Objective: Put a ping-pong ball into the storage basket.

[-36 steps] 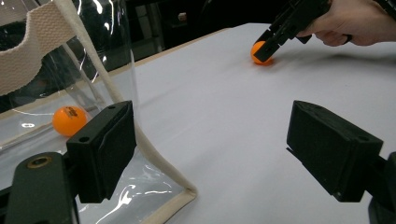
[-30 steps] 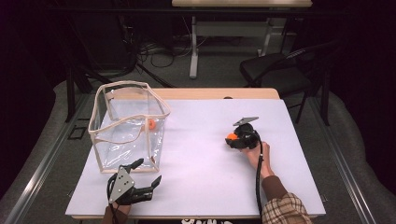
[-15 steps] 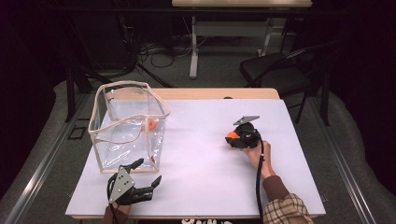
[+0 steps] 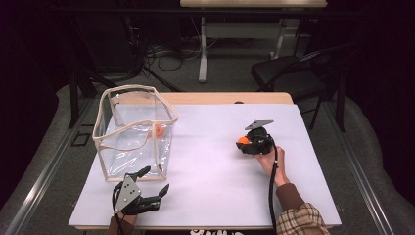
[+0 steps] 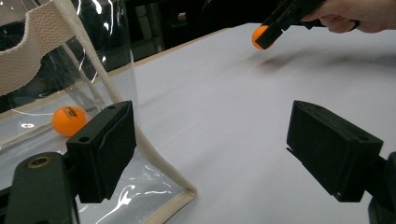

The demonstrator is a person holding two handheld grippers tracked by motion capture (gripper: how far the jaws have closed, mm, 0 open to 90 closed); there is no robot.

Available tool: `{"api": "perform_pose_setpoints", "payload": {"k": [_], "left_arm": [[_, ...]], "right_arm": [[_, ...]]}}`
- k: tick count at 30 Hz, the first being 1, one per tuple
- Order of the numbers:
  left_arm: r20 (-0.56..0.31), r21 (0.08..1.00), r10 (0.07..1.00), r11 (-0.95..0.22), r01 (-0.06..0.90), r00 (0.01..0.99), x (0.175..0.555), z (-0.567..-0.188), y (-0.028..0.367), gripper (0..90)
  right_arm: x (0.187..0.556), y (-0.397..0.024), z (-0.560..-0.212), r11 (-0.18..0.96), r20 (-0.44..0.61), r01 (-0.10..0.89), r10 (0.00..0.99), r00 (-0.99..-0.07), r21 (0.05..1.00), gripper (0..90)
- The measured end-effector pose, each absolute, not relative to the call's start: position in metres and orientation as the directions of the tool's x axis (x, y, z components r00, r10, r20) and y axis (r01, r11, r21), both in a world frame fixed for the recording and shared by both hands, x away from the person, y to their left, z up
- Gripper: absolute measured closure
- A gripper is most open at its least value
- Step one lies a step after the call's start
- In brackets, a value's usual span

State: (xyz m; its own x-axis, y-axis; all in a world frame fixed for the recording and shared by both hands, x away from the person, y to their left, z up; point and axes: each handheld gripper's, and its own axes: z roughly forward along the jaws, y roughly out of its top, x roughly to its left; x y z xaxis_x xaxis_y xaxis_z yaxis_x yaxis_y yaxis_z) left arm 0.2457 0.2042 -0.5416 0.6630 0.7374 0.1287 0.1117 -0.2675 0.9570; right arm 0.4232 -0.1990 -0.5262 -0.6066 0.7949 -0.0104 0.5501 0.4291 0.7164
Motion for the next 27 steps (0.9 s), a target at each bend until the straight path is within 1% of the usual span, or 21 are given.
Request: {"api": "perform_pose_setpoints", "payload": {"k": [1,6,7,12,27], "left_arm": [[0.129,0.957,0.737,-0.268,0.112,0.663,0.246,-0.542,0.204,15.8],[0.129,0.957,0.738,-0.268,0.112,0.662,0.246,-0.542,0.204,15.8],[0.129,0.957,0.738,-0.268,0.112,0.662,0.246,-0.542,0.204,15.8],[0.129,0.957,0.738,-0.269,0.113,0.662,0.246,-0.542,0.204,15.8],[0.128,0.957,0.738,-0.267,0.113,0.663,0.246,-0.542,0.204,15.8]], "right_arm": [[0.421,-0.198,-0.519,0.430,-0.010,0.546,0.792,-0.610,0.719,50.5],[0.421,-0.198,-0.519,0.430,-0.010,0.546,0.792,-0.610,0.719,50.6],[0.419,-0.198,-0.513,0.430,-0.010,0.540,0.790,-0.614,0.723,50.6],[0.419,-0.198,-0.513,0.430,-0.010,0.540,0.790,-0.614,0.723,50.7],[0.415,-0.199,-0.494,0.432,-0.018,0.523,0.782,-0.622,0.735,50.8]]}}
